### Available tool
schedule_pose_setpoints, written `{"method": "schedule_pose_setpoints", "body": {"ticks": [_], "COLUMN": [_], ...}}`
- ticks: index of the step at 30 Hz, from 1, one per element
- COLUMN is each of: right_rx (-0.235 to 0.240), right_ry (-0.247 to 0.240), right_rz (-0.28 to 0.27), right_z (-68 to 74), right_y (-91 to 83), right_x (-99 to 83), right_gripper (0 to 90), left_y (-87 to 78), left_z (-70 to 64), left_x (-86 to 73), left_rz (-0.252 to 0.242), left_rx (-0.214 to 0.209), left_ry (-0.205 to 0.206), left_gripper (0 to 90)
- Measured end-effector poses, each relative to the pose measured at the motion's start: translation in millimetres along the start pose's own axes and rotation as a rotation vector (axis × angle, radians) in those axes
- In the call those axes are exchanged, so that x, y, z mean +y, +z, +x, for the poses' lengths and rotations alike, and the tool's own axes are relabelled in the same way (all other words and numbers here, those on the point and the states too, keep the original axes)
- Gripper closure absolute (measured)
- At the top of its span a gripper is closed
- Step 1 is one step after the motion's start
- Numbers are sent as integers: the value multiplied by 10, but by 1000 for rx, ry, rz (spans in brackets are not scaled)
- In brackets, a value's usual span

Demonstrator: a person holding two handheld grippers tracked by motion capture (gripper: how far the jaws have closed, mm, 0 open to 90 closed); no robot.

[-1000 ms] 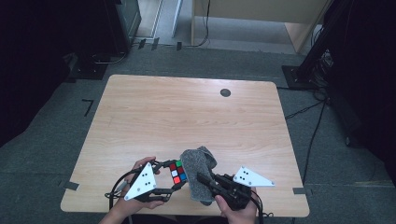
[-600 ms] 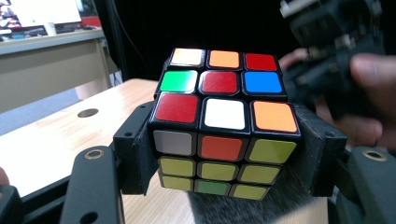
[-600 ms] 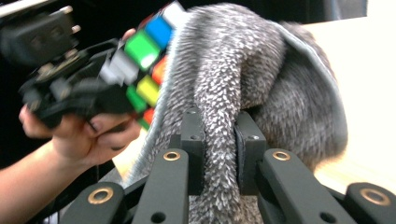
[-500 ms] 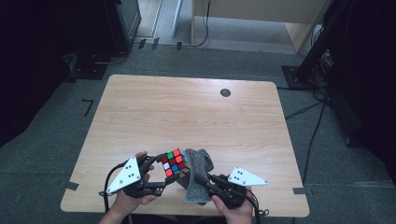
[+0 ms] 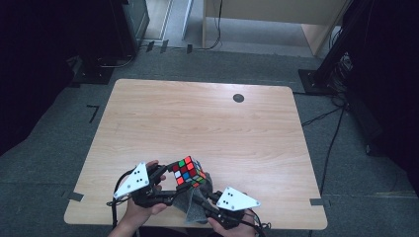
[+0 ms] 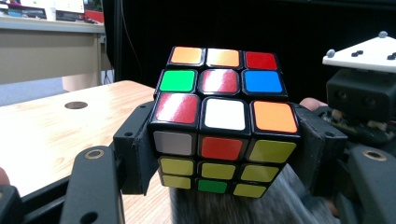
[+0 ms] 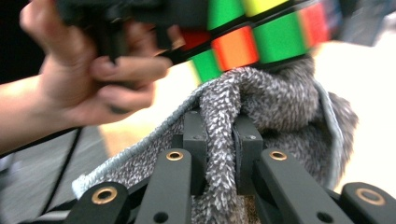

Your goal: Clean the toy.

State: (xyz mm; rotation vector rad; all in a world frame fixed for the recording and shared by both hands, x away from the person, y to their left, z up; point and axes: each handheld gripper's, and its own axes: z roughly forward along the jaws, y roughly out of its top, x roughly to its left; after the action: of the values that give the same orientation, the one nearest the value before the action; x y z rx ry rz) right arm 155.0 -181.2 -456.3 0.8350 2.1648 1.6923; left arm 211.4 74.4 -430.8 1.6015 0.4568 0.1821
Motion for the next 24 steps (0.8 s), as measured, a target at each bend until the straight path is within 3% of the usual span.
{"method": "schedule_pose_setpoints", "body": {"ticks": [4, 6, 9, 10, 13, 15, 17, 20, 24], "right_rx": [-88, -84, -48, -23, -16, -35, -104, -138, -94], "right_ry": [18, 2, -39, -72, -89, -81, -26, -2, -32], "right_rz": [-74, -74, -39, -10, -1, -12, -59, -80, -47], "right_z": [-107, -97, 25, 111, 152, 121, -6, -61, 42], "right_y": [-130, -120, -7, 72, 101, 73, -38, -91, 2], "right_x": [42, 31, -4, -29, -39, -23, 5, 11, -18], "right_gripper": [808, 807, 804, 804, 804, 804, 805, 805, 801], "left_y": [-13, 3, 30, 32, 19, 6, 3, 19, 42], "left_z": [17, 6, -16, -19, -15, 1, 6, -6, -21], "left_x": [8, 6, 1, 3, 12, 16, 15, 9, -1], "left_rz": [-10, -7, -2, 0, 6, 2, 9, 14, 21], "left_rx": [-9, -19, -34, -35, -22, -20, -15, -18, -26], "left_ry": [-22, -27, -33, -30, -19, -27, -25, -20, -17], "left_gripper": [337, 337, 337, 336, 336, 337, 337, 337, 337]}}
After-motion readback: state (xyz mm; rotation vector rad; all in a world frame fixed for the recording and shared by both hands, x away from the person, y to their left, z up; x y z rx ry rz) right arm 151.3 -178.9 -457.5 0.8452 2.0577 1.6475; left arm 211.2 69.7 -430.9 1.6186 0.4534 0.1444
